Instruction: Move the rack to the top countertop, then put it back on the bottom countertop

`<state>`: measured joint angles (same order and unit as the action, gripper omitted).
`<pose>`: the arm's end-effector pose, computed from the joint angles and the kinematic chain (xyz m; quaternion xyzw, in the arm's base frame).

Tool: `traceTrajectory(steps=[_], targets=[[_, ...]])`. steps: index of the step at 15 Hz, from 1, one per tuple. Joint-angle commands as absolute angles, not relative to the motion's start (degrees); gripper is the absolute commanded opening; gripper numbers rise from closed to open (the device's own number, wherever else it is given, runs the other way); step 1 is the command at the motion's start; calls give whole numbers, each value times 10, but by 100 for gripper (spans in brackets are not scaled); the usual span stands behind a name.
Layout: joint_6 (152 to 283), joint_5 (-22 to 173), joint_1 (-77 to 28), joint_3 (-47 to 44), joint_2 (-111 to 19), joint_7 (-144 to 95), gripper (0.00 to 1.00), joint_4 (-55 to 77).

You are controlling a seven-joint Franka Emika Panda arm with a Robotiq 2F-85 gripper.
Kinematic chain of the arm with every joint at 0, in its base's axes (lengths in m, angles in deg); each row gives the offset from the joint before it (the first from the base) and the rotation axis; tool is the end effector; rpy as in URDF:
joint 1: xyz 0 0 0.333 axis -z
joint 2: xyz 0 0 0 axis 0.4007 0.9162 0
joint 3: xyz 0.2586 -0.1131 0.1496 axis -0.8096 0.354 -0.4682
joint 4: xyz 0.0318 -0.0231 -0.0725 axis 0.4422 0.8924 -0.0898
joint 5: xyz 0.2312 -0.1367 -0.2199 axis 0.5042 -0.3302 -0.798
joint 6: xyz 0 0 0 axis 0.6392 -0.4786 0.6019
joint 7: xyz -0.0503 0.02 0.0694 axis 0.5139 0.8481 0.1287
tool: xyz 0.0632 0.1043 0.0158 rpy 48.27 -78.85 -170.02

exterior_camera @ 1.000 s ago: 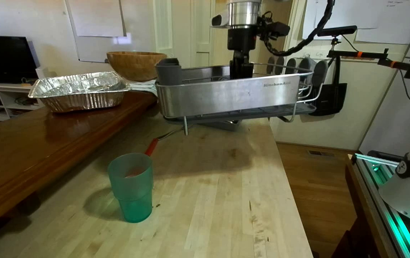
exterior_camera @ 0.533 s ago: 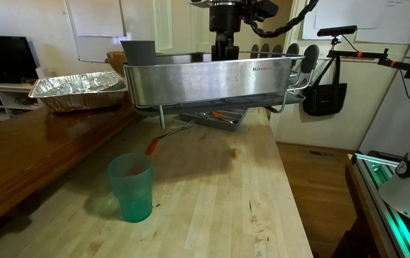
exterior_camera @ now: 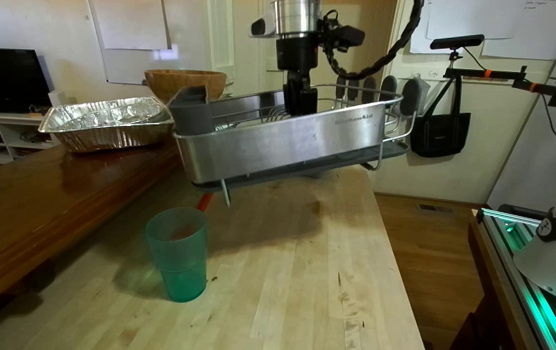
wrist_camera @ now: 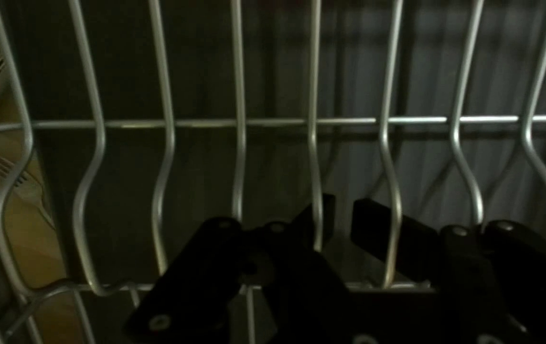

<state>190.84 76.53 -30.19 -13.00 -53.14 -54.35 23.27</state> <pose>0.5345 0.1242 0.4466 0.9393 0.3397 -0.0483 0.0019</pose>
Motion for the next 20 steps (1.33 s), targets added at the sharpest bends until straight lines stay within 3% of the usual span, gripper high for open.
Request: traceTrajectory(steps=[1, 8, 20], targets=[[1816, 718, -314, -137, -453, -526, 5, 97], [1736, 600, -349, -135, -352, -545, 5, -83], [1708, 627, -392, -151, -236, -587, 5, -338]])
